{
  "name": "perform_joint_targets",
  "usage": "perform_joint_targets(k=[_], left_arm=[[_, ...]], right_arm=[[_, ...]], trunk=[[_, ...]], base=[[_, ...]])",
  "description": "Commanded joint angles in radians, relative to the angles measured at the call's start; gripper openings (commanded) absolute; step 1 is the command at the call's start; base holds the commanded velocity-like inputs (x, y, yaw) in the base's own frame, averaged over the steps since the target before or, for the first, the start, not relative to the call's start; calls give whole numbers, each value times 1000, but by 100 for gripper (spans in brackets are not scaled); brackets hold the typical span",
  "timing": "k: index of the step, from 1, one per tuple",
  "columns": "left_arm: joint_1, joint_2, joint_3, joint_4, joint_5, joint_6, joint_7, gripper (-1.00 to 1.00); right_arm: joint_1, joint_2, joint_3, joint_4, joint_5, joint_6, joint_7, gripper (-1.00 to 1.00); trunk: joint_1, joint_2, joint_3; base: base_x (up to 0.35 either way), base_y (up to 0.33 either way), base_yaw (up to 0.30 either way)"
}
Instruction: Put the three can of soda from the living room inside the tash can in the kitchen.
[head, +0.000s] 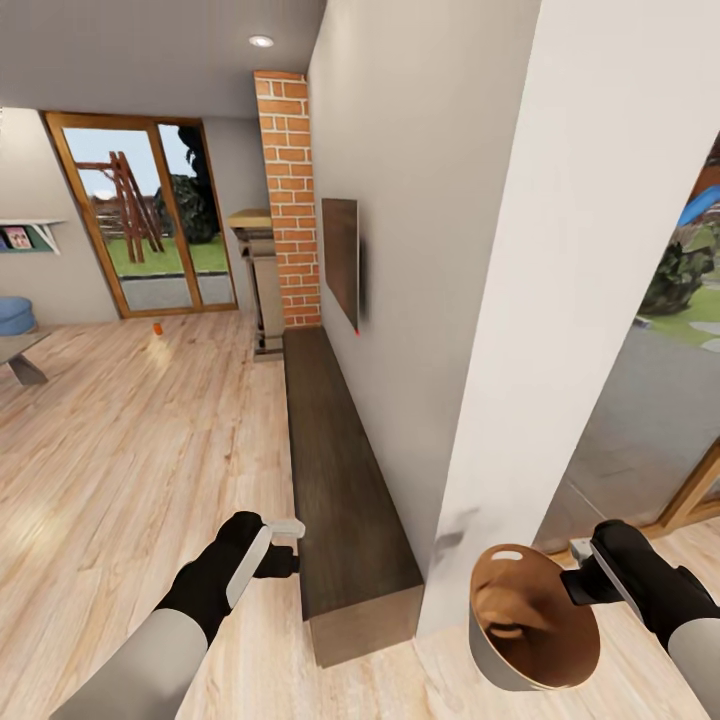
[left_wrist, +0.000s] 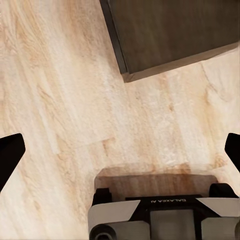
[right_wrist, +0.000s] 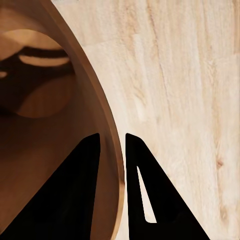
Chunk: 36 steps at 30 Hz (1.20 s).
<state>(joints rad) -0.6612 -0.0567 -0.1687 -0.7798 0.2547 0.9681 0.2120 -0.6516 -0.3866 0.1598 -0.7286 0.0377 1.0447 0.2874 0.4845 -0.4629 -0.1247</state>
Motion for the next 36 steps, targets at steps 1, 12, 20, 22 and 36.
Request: perform_joint_targets(k=[1,12,20,22,36], left_arm=[[0,0,0,0,0,0,0,100],[0,0,0,0,0,0,0,100],[0,-1,0,0,0,0,0,100],[0,-1,0,1,0,0,0,100],[0,-3,0,0,0,-1,1,100]], right_arm=[[0,0,0,0,-13,1,3,-100],[0,0,1,0,-13,1,3,-100],[0,0,1,0,-13,1,3,-100],[0,0,1,0,-13,1,3,-100],[0,0,1,0,-13,1,3,-100]], trunk=[[0,0,2],[0,0,20],[0,0,33],[0,0,36],[0,0,57]], base=[[0,0,0],[0,0,0],[0,0,0],[0,0,0],[0,2,0]])
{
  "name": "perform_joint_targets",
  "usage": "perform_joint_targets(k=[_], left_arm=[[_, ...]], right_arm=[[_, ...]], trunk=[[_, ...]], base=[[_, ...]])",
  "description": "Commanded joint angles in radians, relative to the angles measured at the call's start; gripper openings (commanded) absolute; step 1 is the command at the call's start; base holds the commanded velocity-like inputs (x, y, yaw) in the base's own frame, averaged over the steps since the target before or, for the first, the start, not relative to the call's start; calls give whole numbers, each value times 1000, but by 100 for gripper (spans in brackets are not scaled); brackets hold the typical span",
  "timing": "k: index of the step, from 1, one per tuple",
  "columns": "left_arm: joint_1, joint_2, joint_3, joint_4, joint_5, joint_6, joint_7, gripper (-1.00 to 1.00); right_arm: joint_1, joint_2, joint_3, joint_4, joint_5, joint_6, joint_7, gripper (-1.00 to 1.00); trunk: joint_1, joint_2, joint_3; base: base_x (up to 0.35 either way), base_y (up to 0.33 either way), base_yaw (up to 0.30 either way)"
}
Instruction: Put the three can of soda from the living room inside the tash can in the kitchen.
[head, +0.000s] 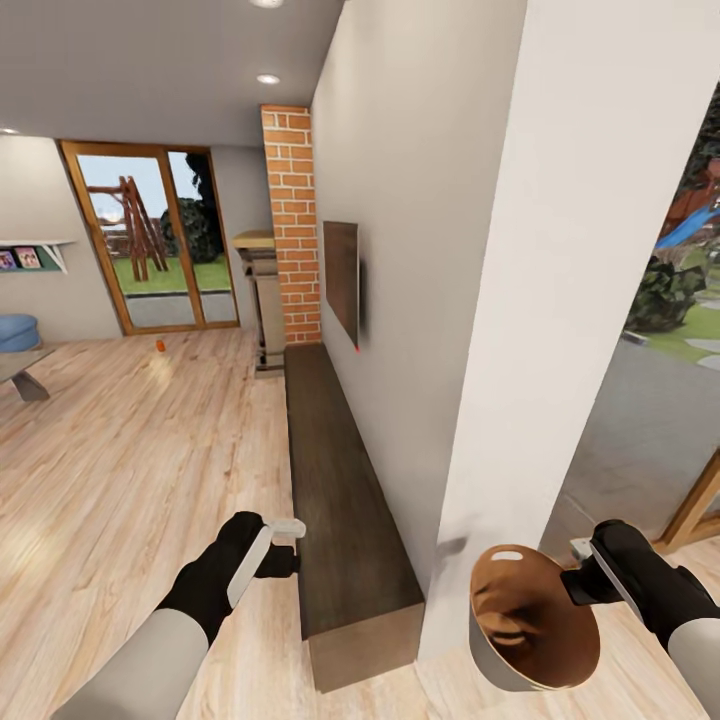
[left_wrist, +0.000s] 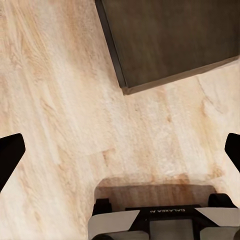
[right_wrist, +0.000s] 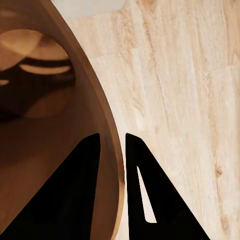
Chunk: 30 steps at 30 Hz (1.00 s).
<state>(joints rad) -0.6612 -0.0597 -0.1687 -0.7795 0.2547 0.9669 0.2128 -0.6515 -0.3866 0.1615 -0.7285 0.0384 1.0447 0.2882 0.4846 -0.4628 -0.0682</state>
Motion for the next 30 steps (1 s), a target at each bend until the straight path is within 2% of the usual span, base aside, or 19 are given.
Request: perform_joint_targets(k=[1,16,24,30], left_arm=[[0,0,0,0,0,-1,0,100],[0,-1,-1,0,-1,-26,-1,100],[0,-2,-2,0,-1,-27,-1,100],[0,-2,-4,0,-2,-28,-1,100]], right_arm=[[0,0,0,0,-14,1,3,-100],[0,2,1,0,-14,1,3,-100],[0,25,1,0,-10,1,2,-100],[0,30,2,0,-9,1,2,-100]], trunk=[[0,0,1],[0,0,2],[0,0,2],[0,0,2]], base=[[0,37,0],[-16,260,19],[-133,308,218],[-143,306,250]])
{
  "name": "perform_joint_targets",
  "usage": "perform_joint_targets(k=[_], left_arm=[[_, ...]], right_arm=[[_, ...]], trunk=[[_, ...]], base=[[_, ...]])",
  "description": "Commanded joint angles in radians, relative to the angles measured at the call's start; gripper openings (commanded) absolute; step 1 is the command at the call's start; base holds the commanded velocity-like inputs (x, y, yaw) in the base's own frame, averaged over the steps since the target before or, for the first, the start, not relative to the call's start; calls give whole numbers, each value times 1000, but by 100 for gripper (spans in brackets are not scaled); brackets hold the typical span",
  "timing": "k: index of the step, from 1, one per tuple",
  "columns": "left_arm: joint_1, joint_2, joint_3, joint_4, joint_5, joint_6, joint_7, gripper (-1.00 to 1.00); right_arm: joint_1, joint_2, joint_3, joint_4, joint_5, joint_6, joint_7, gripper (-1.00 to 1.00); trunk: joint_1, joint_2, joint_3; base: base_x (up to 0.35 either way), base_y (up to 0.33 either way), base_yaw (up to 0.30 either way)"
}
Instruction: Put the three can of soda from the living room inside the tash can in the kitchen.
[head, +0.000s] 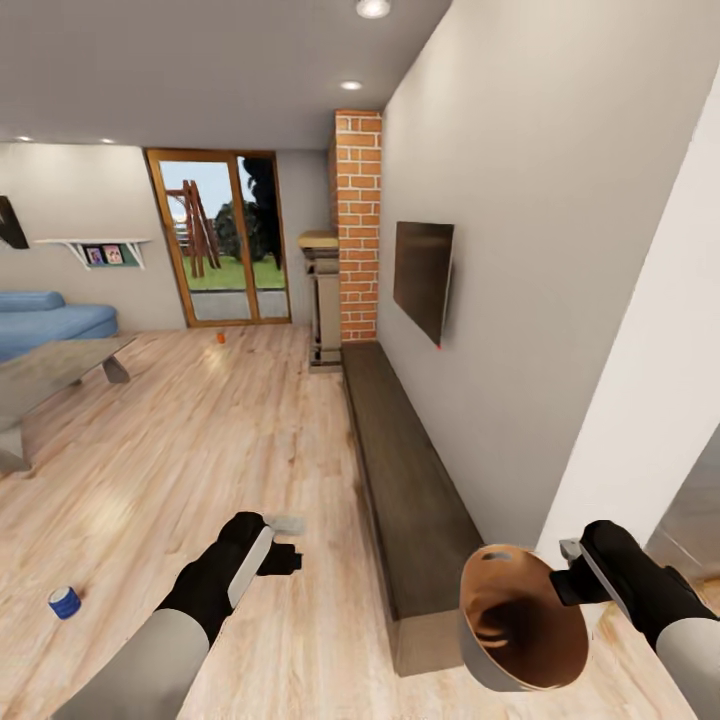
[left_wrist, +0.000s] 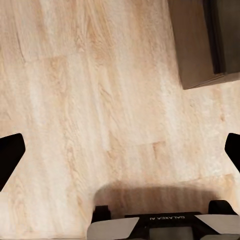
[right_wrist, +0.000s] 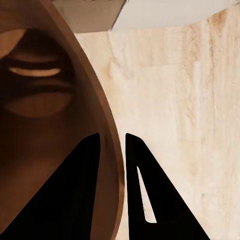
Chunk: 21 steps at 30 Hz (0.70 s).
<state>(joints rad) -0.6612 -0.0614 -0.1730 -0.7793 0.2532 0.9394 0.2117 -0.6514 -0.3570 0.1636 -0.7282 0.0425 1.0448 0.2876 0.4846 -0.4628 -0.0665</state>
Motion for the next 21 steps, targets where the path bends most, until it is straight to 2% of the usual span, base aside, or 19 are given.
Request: perform_joint_targets(k=[1,21], left_arm=[[0,0,0,0,0,0,0,100],[0,-1,-5,0,0,-1,0,100]], right_arm=[[0,0,0,0,-14,1,2,-100],[0,7,1,1,-13,1,2,-100]], trunk=[[0,0,0],[0,0,0]], base=[[-127,305,252],[-90,305,253]])
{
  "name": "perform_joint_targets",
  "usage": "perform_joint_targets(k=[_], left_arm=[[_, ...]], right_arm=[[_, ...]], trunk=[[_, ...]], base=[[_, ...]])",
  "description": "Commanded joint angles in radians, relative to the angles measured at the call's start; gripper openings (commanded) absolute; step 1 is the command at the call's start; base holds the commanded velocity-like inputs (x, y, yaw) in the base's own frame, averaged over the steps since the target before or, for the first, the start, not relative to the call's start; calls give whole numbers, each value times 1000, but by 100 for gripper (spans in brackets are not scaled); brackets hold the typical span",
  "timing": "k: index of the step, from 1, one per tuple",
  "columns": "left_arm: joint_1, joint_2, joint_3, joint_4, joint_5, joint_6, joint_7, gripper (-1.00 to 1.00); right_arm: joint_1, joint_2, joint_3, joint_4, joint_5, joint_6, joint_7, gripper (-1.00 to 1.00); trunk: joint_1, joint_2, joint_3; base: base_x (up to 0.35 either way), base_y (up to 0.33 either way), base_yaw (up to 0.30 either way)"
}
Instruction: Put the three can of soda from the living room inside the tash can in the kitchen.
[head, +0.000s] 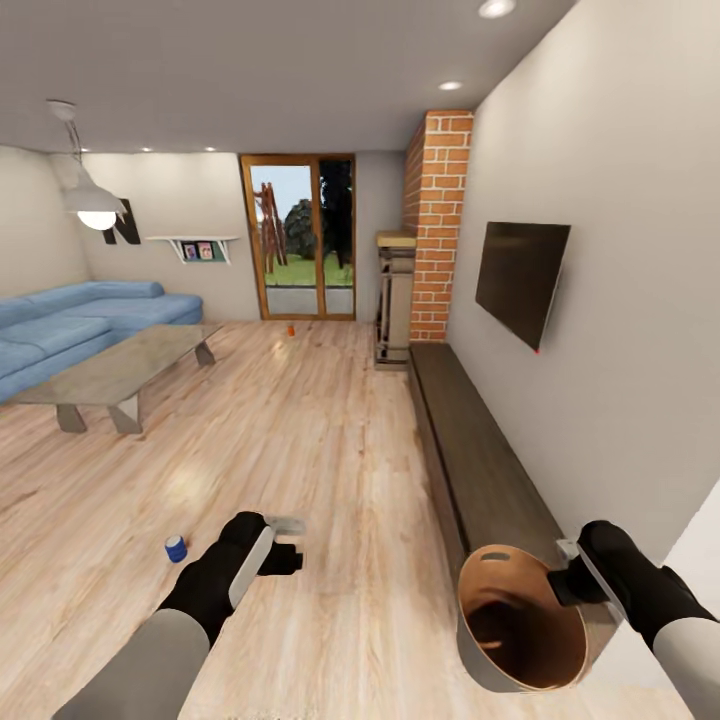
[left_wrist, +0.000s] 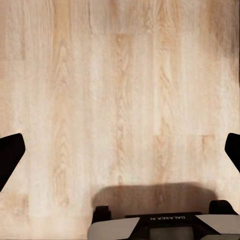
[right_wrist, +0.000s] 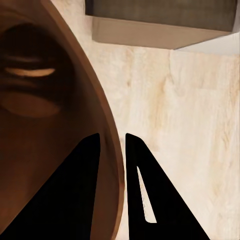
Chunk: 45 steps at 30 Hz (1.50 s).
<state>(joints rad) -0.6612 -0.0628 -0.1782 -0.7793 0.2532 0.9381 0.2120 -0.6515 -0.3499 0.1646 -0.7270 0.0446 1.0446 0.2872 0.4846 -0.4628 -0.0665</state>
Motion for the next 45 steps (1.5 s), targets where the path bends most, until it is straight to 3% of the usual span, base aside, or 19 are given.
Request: perform_joint_targets(k=[1,10,33,45], left_arm=[[0,0,0,0,0,0,0,100],[0,0,-3,0,0,-9,0,100],[0,-2,-4,0,-2,-31,1,100],[0,-2,-4,0,-1,-31,1,100]], right_arm=[[0,0,0,0,-15,2,3,-100],[0,0,0,0,-16,2,1,-100],[0,8,0,0,-17,2,1,-100],[0,13,0,0,-17,2,1,-100]], trunk=[[0,0,0],[0,0,0],[0,0,0],[0,0,0]], base=[[-22,308,253],[83,310,151],[177,214,4],[49,303,0]])
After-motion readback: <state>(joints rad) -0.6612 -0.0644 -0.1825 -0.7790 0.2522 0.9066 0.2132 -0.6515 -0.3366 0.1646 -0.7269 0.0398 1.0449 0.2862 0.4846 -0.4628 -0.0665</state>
